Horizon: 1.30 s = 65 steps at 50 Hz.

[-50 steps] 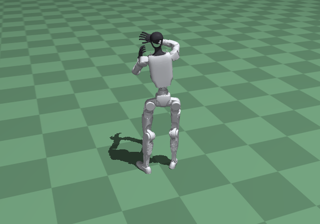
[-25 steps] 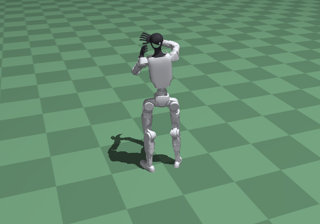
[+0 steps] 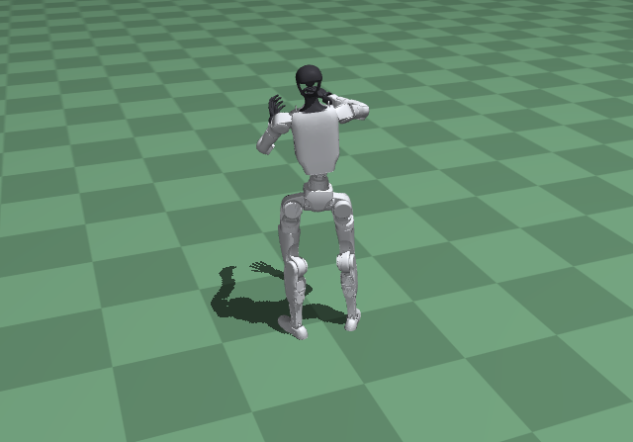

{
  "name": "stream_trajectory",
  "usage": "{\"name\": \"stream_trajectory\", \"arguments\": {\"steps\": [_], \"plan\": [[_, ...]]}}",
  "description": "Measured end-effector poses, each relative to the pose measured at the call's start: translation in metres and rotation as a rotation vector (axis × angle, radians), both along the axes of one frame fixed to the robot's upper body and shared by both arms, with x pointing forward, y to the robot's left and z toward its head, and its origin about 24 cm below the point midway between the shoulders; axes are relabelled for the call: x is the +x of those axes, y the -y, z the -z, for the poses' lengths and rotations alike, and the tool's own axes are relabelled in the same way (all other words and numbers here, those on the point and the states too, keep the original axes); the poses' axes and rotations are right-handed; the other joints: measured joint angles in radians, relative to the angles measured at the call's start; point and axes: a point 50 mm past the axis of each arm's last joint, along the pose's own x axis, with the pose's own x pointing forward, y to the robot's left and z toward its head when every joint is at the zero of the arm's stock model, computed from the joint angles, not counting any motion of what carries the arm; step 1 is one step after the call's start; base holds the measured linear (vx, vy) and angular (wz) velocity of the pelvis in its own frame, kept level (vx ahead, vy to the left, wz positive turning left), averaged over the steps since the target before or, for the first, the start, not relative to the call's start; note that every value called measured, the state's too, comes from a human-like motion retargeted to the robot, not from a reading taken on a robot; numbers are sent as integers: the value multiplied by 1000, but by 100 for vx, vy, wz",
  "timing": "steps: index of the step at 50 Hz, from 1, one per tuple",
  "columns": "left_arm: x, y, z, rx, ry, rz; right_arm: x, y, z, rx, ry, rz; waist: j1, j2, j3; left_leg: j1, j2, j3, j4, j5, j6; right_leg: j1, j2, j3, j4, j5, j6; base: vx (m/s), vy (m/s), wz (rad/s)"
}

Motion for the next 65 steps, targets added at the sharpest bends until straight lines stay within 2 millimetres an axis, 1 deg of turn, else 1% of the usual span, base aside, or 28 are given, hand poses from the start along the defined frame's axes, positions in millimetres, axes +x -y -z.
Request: {"name": "stream_trajectory", "arguments": {"steps": [3,7,10,13,15,17,19,21,23,25,27,30,33,36,39,42,45,46,50,52,58,65], "plan": [[0,-35,-4,16,-13,-88,2,14,19,10,-90,38,12,2,4,1,3,15,2,-1,-5,-4,6,11,-8,7,1,0,2,-23],[2,-91,-19,58,-25,-284,4,36,37,107,-177,107,28,3,5,1,5,35,2,-1,-10,-11,14,28,-19,18,1,-1,3,-25],[3,-139,-36,100,-38,-489,5,48,47,189,-225,146,35,4,3,1,5,48,0,-2,-13,-17,18,40,-24,25,1,-1,5,-22],[-1,-191,-53,165,-74,-746,5,54,53,225,-263,158,36,6,1,2,4,59,-3,-3,-15,-25,19,51,-25,32,1,-2,6,-19],[-9,-225,-64,225,-119,-936,4,54,54,220,-279,153,32,10,0,1,3,65,-4,-4,-16,-30,20,57,-25,36,1,-2,7,-16],[-21,-257,-73,303,-186,-1124,5,53,53,195,-281,145,26,14,-1,1,3,70,-5,-4,-17,-36,21,64,-23,41,1,-2,7,-15],[-36,-284,-80,382,-264,-1286,6,53,51,164,-272,142,21,19,0,-1,4,76,-5,-5,-19,-42,23,70,-22,45,1,-2,6,-14],[-51,-303,-86,447,-333,-1399,8,56,49,142,-261,154,18,22,2,-3,5,80,-5,-6,-21,-48,25,75,-20,49,1,-2,5,-12],[-61,-313,-92,492,-369,-1452,10,63,47,138,-259,183,18,23,5,-5,5,84,-5,-7,-22,-54,27,79,-18,53,1,-1,3,-5],[-64,-315,-97,533,-358,-1440,12,76,47,156,-279,226,24,20,10,-8,6,86,-5,-8,-23,-59,28,82,-15,57,1,0,0,0],[-60,-307,-103,591,-305,-1358,11,94,49,185,-325,274,34,15,13,-11,6,86,-5,-8,-24,-64,28,82,-12,59,1,0,0,0],[-52,-284,-109,731,-199,-1145,0,126,51,214,-412,332,53,7,13,-18,6,81,-5,-9,-27,-71,27,77,-8,60,1,0,0,0],[-51,-250,-111,938,-95,-900,-23,157,47,207,-463,368,68,7,3,-30,9,68,-4,-8,-32,-72,27,60,-9,59,1,4,1,25],[-62,-215,-112,1140,10,-702,-51,183,35,201,-446,402,73,13,-8,-42,11,45,-2,-6,-37,-67,24,35,-14,57,1,5,-1,40],[-79,-188,-114,1280,114,-585,-80,203,17,215,-365,444,69,18,-16,-54,10,16,-2,-3,-42,-55,19,3,-22,53,1,6,-1,51],[-97,-169,-117,1343,206,-533,-109,217,-2,231,-249,487,62,22,-19,-62,8,-17,-3,2,-46,-39,13,-31,-30,47,1,6,-2,56],[-113,-158,-120,1351,277,-521,-138,224,-18,223,-143,520,54,27,-16,-69,6,-49,-4,8,-48,-22,7,-65,-36,40,1,5,-3,55],[-117,-156,-120,1348,293,-522,-144,224,-21,214,-120,524,51,29,-16,-72,5,-59,-4,10,-49,-17,5,-75,-38,38,1,4,-4,51],[-130,-151,-122,1329,349,-536,-166,220,-33,152,-52,535,38,41,-16,-81,1,-93,-5,18,-51,-1,-1,-110,-45,31,1,3,-5,43],[-136,-149,-123,1322,377,-545,-173,217,-38,110,-25,537,34,49,-14,-84,0,-106,-6,22,-51,6,-3,-124,-47,28,1,1,-6,35],[-146,-137,-130,1347,473,-550,-180,207,-46,-11,27,548,29,70,-14,-91,2,-132,-14,36,-55,19,1,-154,-60,23,1,0,-7,24],[-149,-120,-137,1431,552,-503,-182,204,-49,-94,24,563,39,85,-21,-101,7,-148,-22,51,-58,24,10,-175,-75,21,1,-1,-7,13]]}}
